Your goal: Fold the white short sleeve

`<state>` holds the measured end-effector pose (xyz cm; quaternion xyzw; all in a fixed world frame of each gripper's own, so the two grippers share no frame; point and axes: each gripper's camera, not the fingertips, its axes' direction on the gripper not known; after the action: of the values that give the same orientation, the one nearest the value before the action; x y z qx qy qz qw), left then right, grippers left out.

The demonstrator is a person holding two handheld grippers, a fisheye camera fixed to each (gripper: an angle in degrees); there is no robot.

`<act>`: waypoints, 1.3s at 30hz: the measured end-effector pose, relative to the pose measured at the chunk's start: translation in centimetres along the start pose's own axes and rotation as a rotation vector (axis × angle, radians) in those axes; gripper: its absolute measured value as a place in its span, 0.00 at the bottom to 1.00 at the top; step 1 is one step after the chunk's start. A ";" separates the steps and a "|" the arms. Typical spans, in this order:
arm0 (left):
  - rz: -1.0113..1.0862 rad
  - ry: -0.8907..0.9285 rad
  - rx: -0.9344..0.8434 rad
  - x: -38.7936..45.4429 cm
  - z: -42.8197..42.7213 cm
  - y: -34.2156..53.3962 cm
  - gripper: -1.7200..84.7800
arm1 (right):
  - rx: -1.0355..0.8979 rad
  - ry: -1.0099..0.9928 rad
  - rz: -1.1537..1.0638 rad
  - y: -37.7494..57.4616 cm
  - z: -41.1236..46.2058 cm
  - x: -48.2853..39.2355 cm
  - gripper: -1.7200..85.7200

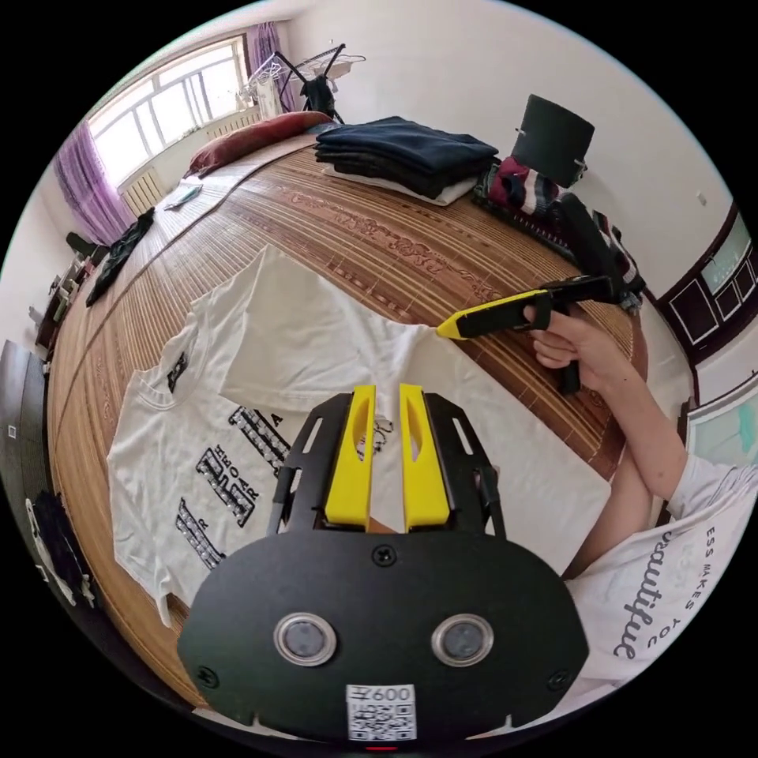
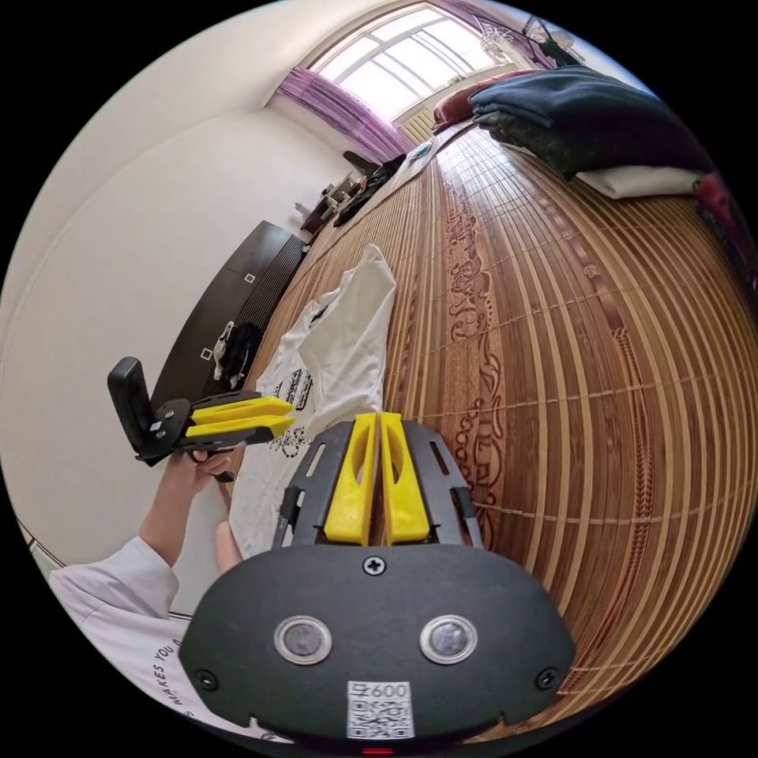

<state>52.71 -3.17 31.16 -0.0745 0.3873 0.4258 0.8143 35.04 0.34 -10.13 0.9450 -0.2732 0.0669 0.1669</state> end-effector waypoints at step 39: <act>-0.391 0.030 0.096 -24.0 6.3 2.3 0.05 | -0.015 -0.014 0.003 -0.3 2.0 1.6 0.01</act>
<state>46.45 -14.13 52.66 -0.1157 0.3975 0.2392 0.8783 36.63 -0.92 -11.77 0.9438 -0.2762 0.0583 0.1721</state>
